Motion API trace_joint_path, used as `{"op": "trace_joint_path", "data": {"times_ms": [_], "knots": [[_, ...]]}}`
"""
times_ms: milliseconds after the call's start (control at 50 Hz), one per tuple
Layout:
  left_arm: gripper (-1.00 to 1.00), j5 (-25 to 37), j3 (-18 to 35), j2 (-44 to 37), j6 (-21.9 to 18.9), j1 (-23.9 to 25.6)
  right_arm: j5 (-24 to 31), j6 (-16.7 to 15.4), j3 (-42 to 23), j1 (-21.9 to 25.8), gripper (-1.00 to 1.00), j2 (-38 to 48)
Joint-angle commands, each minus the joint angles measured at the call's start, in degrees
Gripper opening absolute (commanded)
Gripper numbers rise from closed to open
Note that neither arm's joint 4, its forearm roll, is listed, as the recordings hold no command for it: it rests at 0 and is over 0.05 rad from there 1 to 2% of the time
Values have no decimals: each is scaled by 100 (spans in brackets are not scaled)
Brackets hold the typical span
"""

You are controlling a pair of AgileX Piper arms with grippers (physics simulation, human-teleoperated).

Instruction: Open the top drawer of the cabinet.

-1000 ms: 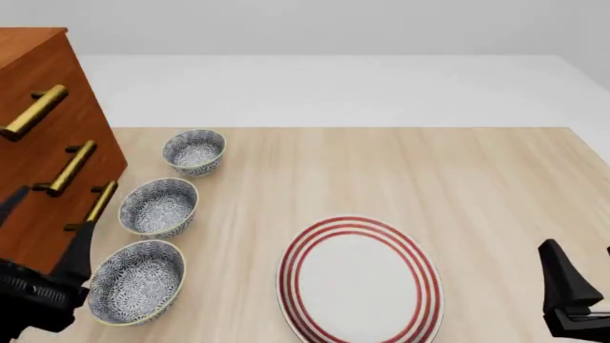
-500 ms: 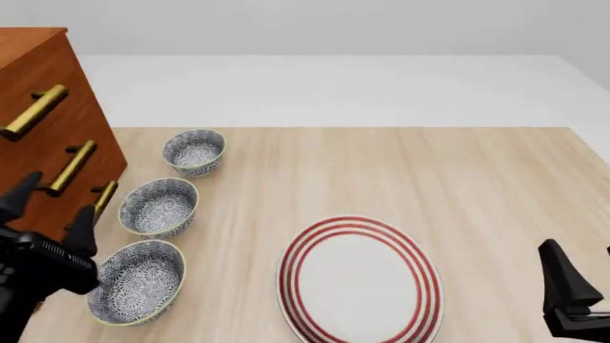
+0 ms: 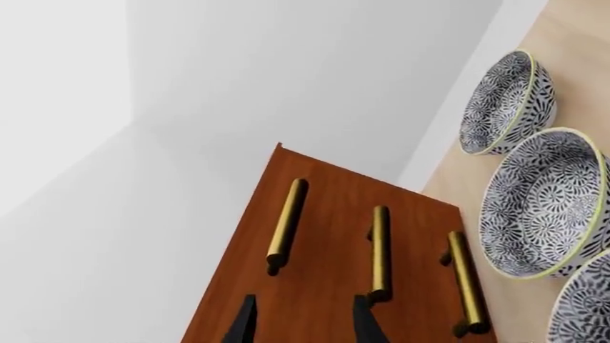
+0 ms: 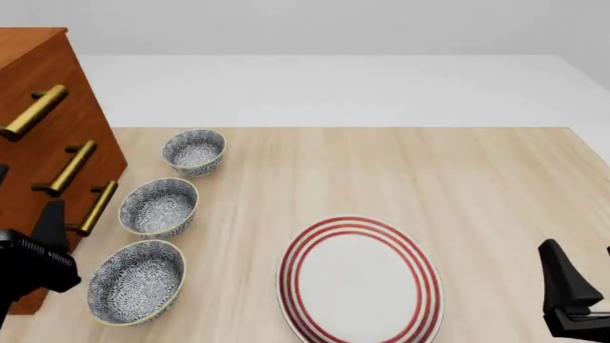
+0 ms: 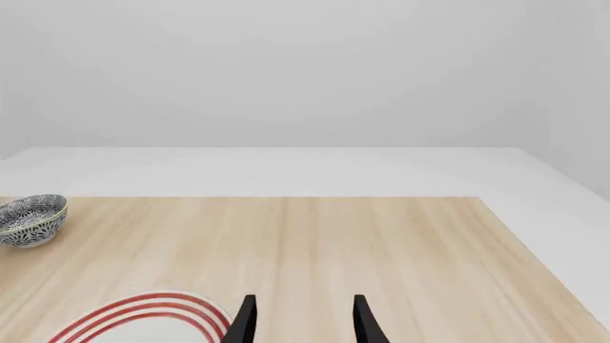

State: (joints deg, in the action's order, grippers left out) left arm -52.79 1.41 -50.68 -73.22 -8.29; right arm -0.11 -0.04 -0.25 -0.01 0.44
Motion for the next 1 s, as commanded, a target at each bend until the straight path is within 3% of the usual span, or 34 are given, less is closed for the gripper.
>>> {"op": "trace_joint_path", "data": {"times_ms": [20, 160, 680, 1000], "knots": [[100, 5, 150, -114, -186, -137, 0, 0, 0, -1, 100, -1], [100, -721, 193, -875, -401, -225, 0, 0, 0, 0, 100, 1], [100, -71, 983, -972, -581, -550, 0, 0, 0, 0, 100, 0], [100, -416, 1325, -1673, -769, -589, 0, 1, 0, 0, 100, 0]]}}
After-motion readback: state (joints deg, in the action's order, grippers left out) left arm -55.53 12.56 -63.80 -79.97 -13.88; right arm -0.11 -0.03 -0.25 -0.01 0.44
